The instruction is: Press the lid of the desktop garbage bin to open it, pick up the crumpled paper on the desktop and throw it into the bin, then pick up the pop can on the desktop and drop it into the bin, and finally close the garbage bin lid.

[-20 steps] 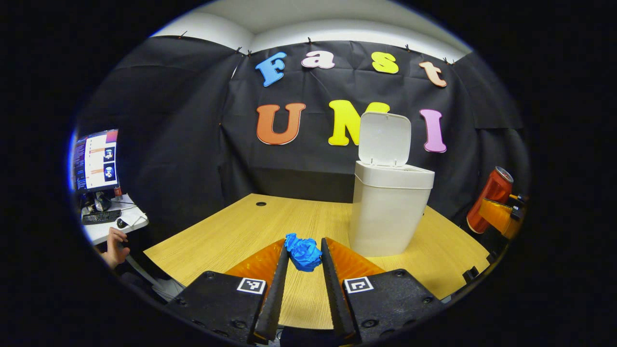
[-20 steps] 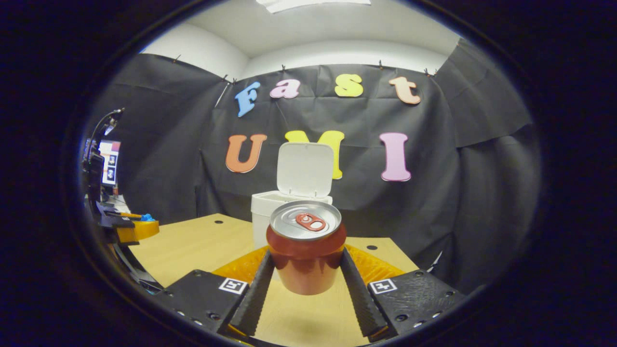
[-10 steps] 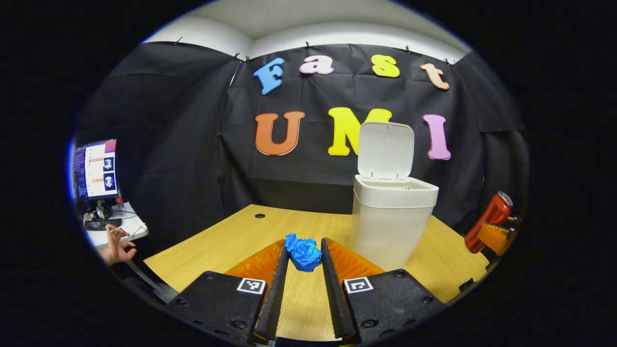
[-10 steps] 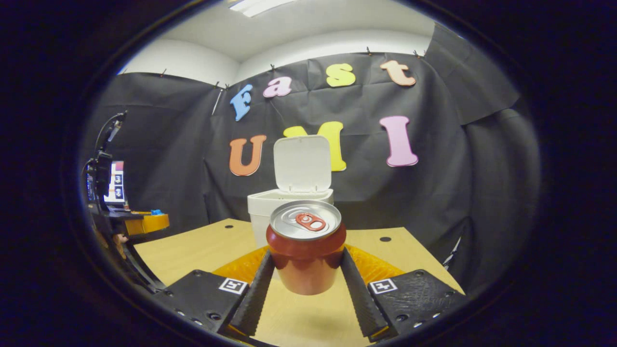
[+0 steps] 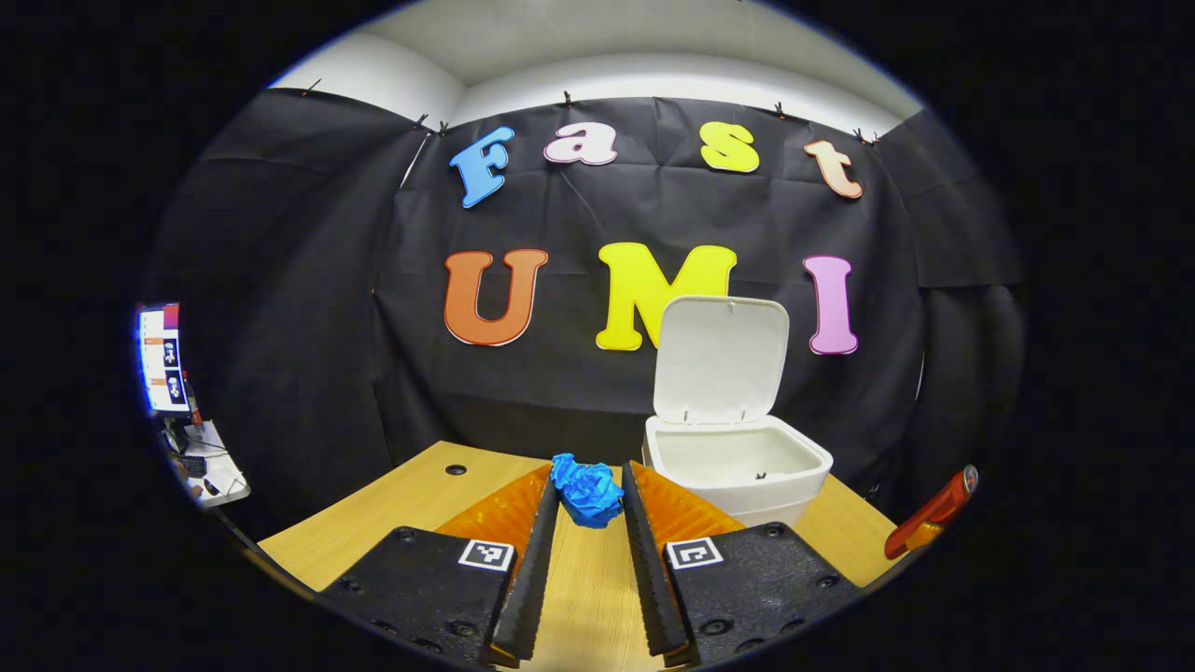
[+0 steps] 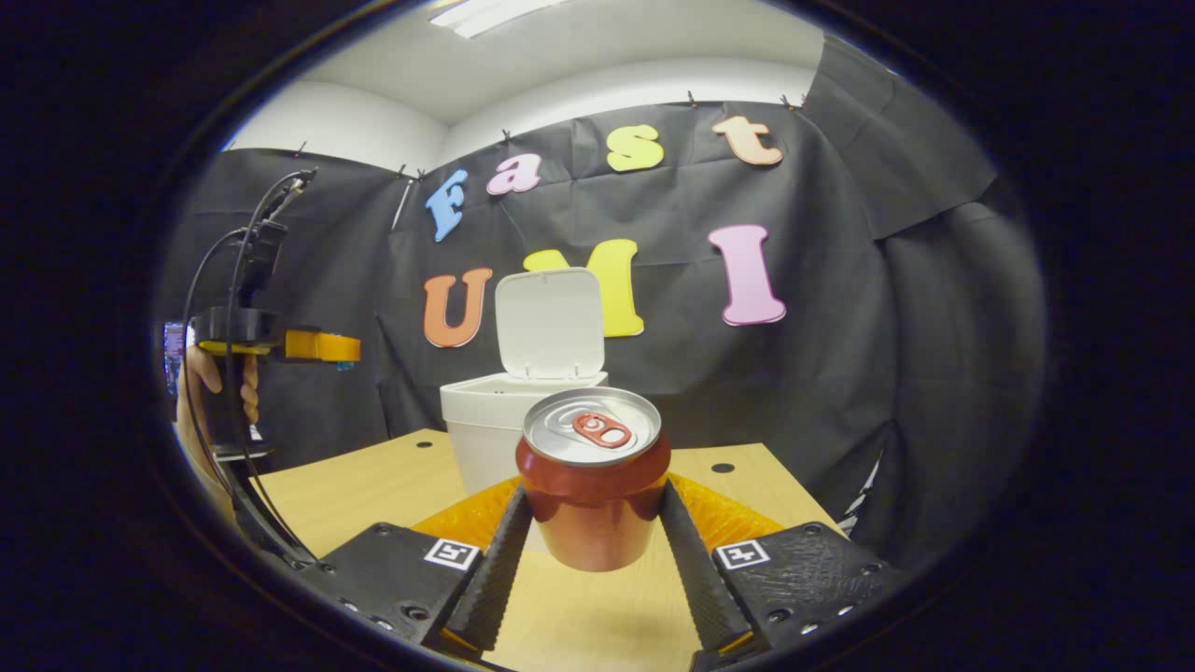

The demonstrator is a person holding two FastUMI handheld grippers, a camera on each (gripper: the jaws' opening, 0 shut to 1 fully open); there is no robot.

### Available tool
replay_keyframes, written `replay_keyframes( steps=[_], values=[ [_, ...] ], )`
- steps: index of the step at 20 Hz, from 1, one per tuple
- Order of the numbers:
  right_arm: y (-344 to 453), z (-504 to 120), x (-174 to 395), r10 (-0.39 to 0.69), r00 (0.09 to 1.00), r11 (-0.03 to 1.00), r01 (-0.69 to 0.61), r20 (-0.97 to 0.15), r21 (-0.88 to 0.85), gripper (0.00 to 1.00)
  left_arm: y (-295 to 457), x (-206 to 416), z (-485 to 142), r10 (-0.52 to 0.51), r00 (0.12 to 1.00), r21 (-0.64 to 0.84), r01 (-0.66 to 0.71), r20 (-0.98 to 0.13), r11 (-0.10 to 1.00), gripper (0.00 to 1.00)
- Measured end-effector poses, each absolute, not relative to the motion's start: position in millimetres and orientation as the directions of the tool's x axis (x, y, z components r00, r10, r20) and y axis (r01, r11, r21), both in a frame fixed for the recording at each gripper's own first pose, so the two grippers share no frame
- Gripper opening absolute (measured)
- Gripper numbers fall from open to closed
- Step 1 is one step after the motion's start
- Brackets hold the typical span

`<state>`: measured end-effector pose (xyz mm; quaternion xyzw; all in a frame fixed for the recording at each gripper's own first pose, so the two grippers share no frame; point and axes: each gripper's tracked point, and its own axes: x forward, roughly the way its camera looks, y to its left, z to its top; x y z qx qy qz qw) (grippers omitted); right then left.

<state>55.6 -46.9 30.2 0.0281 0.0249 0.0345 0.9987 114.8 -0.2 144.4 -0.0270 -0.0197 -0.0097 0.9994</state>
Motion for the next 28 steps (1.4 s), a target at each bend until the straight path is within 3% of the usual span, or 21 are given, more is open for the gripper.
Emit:
replay_keyframes(
  steps=[5,9,14,24,28],
  values=[
    [-62.5,42.0,48.8,0.071,0.997,0.997,-0.071,-0.007,0.039,0.77,-29.0,172.6,177.9,-0.061,0.997,-0.064,0.064,0.051,0.996,0.45],
    [-80.5,47.4,45.2,0.054,0.998,0.998,-0.055,0.013,0.045,0.77,-58.8,230.6,184.7,-0.062,0.994,0.031,0.059,0.091,0.998,0.45],
    [-98.3,53.3,42.4,0.033,0.998,0.999,-0.035,0.046,0.041,0.77,-125.8,275.3,151.8,-0.161,0.987,0.041,0.16,0.017,0.986,0.45],
    [-128.2,54.4,46.8,-0.031,0.998,0.994,0.026,0.05,0.105,0.77,-171.1,278.4,137.3,-0.178,0.984,0.117,0.178,-0.009,0.977,0.48],
    [-134.6,56.1,46.8,-0.054,0.997,0.993,0.048,0.057,0.106,0.76,-180.0,270.6,120.8,-0.214,0.975,0.073,0.219,-0.062,0.973,0.5]
  ],
)
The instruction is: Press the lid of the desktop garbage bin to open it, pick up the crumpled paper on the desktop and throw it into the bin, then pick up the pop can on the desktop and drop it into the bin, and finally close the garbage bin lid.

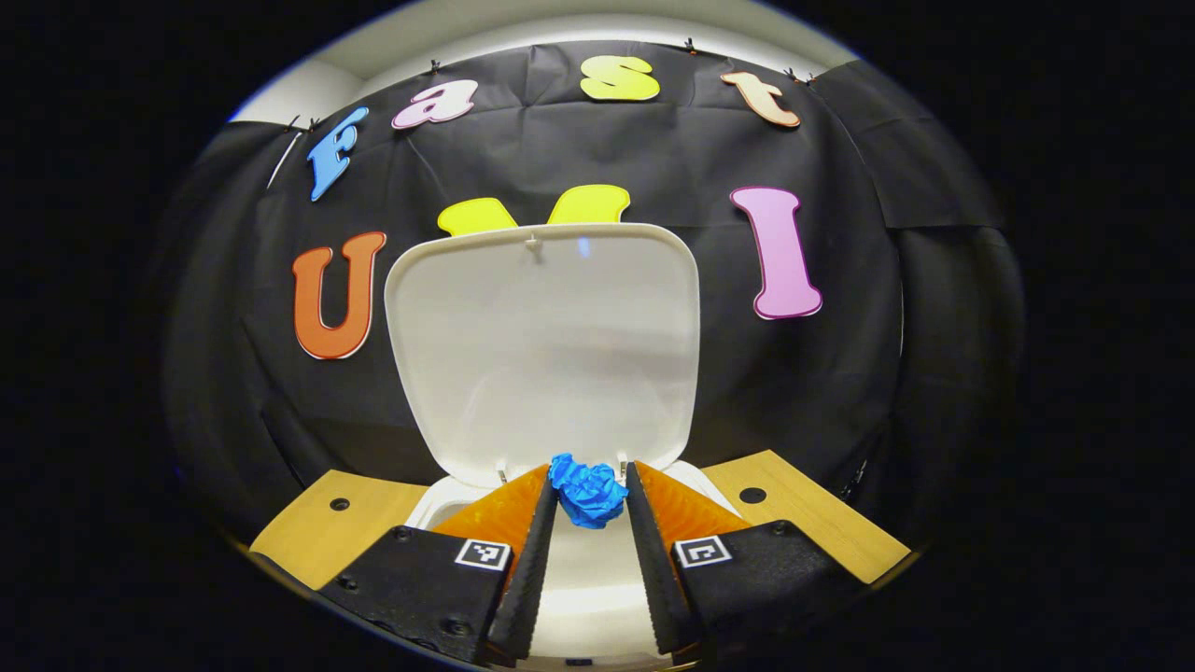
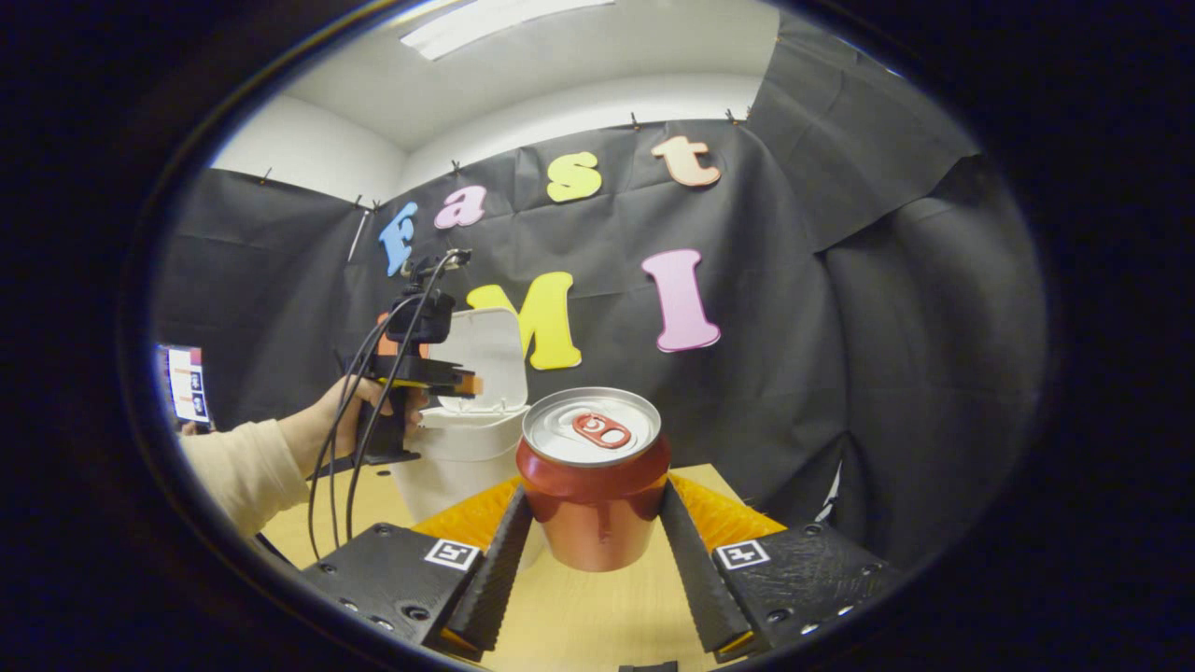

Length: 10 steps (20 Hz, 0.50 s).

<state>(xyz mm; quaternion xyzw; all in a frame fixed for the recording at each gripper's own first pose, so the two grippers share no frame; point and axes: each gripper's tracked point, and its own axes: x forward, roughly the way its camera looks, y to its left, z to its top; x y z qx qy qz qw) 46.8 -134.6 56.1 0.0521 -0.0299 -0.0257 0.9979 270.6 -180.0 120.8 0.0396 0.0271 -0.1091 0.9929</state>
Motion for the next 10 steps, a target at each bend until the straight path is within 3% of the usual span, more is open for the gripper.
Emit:
replay_keyframes(
  steps=[1,4,10],
  values=[
    [-135.6,59.0,45.6,-0.057,0.996,0.992,0.05,0.066,0.113,0.77,-181.5,266.1,115.8,-0.228,0.97,0.054,0.233,-0.082,0.971,0.52],
    [-132.5,61.7,44.1,-0.047,0.996,0.991,0.037,0.077,0.132,0.77,-175.4,253.8,111.7,-0.231,0.968,0.002,0.233,-0.093,0.973,0.92],
    [-127.5,64.5,42.8,-0.059,0.994,0.99,0.047,0.09,0.129,0.77,-146.2,218.2,114.3,-0.213,0.977,0.021,0.213,-0.031,0.977,0.97]
  ],
)
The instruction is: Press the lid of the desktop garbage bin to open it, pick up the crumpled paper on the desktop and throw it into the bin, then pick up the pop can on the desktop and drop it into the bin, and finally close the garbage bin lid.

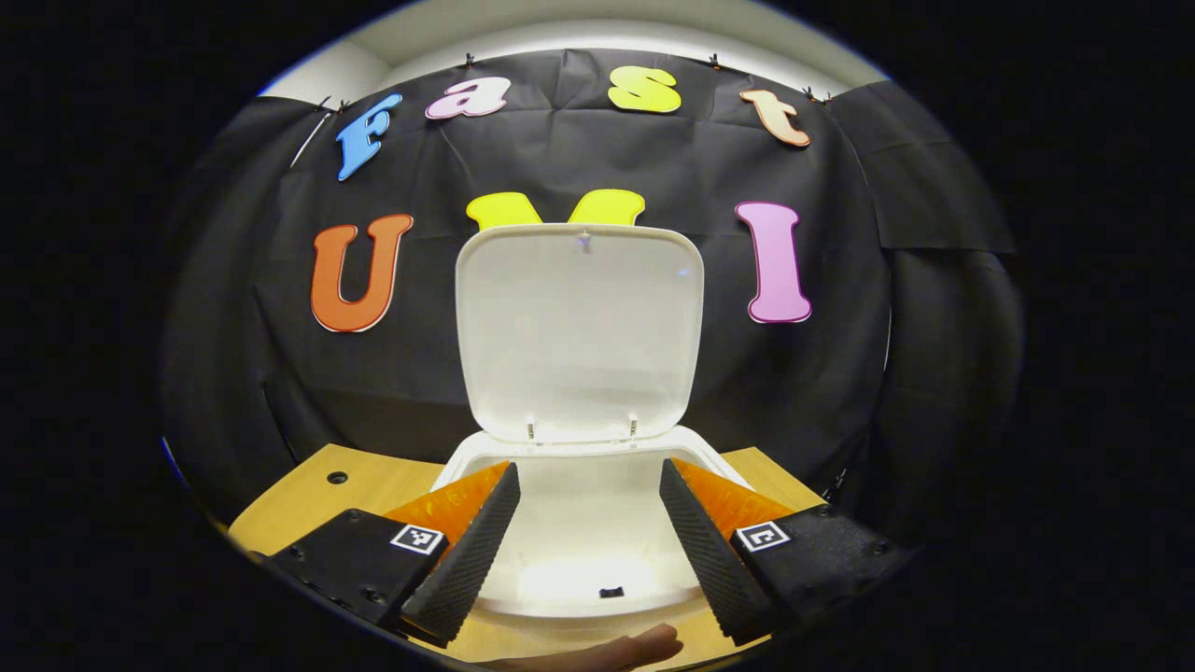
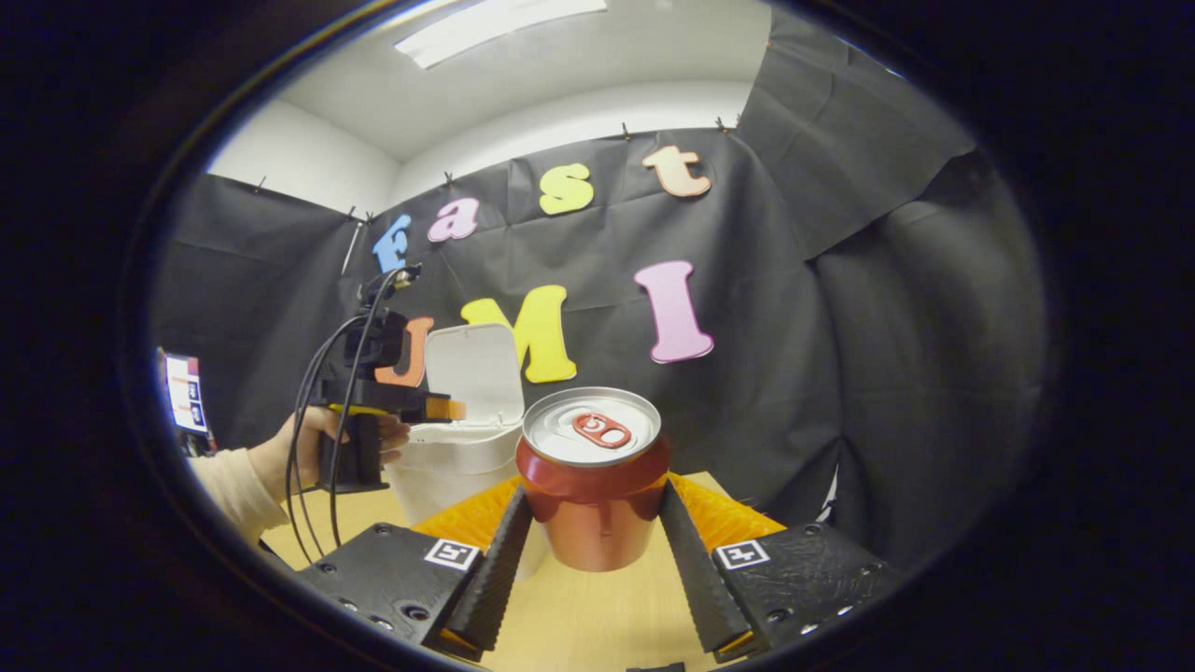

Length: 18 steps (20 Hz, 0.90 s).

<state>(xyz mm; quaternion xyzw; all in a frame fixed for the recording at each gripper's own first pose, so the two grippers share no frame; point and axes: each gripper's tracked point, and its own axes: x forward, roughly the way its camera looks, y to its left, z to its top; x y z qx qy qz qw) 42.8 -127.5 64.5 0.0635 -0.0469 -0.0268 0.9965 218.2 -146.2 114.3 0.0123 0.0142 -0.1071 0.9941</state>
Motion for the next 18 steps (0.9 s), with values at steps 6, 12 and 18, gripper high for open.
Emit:
replay_keyframes(
  steps=[6,12,18],
  values=[
    [-103.1,63.1,44.0,-0.03,0.996,0.994,0.02,0.084,0.108,0.77,-96.7,163.0,117.0,-0.16,0.986,0.038,0.158,0.055,0.987,0.97],
    [-80.7,55.6,49.2,-0.047,0.997,0.998,0.045,0.062,0.048,0.76,-43.9,100.7,76.8,-0.077,0.993,0.017,0.076,0.094,0.997,0.97],
    [-51.8,44.6,43.8,-0.067,0.998,0.996,0.067,0.001,-0.056,0.77,-8.4,65.8,25.9,-0.011,0.997,0.001,0.011,0.07,1.0,0.97]
  ],
)
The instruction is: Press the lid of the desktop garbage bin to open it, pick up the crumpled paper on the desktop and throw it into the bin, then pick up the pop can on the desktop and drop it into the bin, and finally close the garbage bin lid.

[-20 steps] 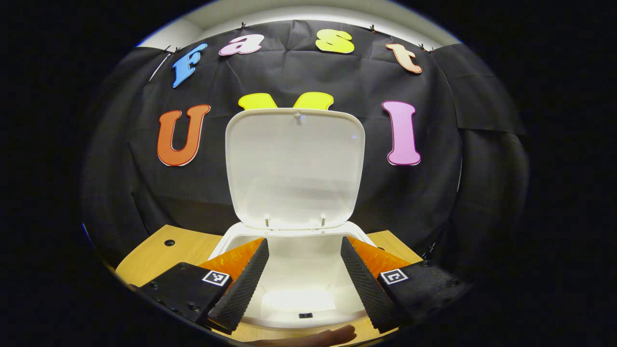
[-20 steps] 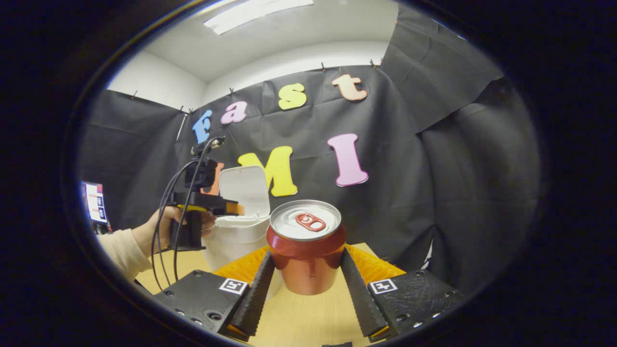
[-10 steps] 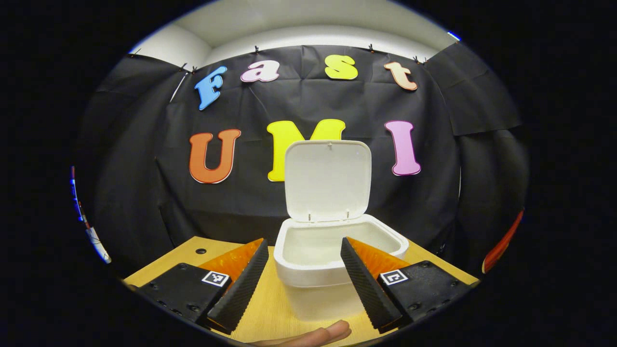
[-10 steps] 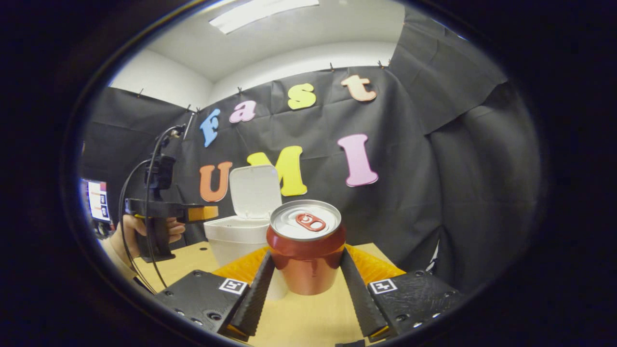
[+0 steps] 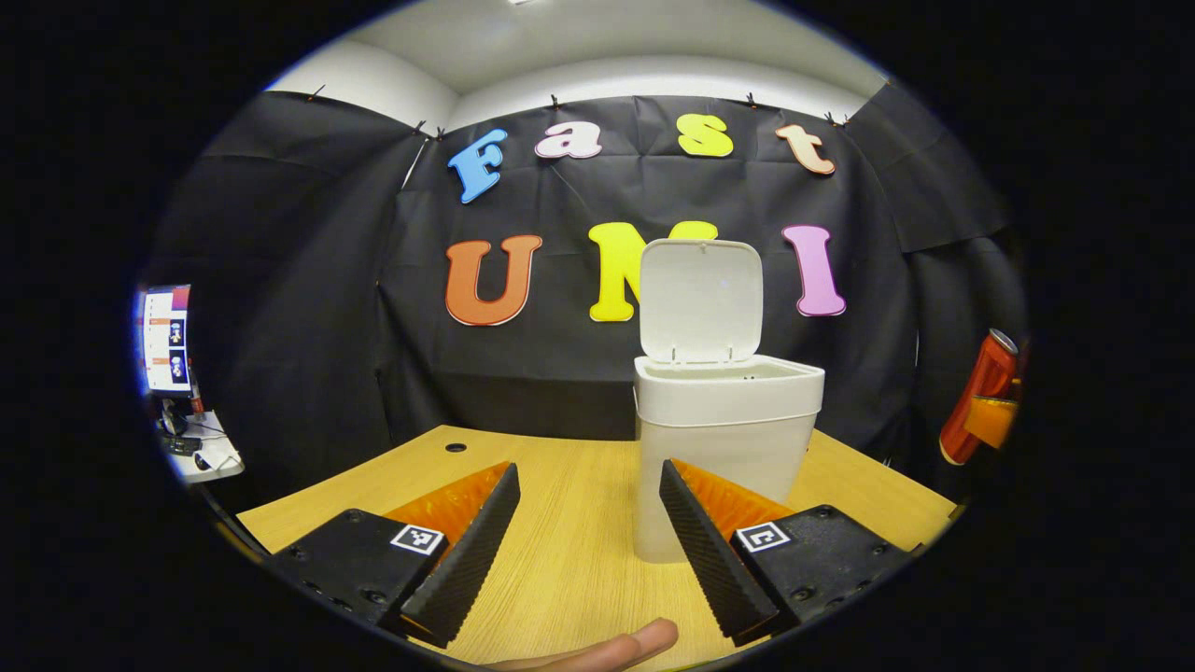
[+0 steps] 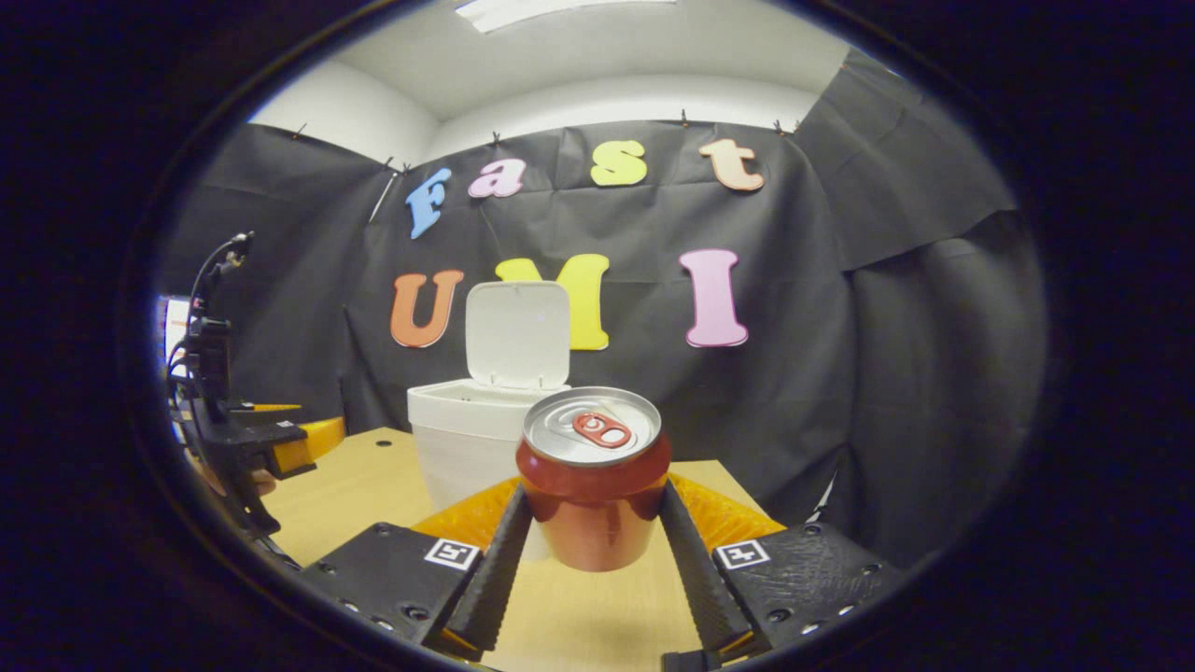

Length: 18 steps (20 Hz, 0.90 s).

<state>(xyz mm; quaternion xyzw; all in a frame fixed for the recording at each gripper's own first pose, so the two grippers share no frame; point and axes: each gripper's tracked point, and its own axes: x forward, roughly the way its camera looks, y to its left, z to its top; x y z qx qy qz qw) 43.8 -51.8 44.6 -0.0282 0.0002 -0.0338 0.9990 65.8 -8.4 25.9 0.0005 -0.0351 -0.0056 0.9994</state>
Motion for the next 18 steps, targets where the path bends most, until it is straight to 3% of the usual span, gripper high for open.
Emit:
replay_keyframes(
  steps=[8,18],
  values=[
    [-11.2,72.1,49.5,-0.042,0.999,0.995,0.042,0.0,-0.093,0.77,7.5,33.2,14.1,-0.02,0.995,-0.026,0.022,0.095,0.999,0.98],
    [42.5,195.5,71.4,0.064,0.993,0.996,-0.057,0.101,-0.072,0.76,17.3,26.1,23.0,-0.046,0.993,-0.063,0.053,0.111,0.997,0.97]
  ],
)
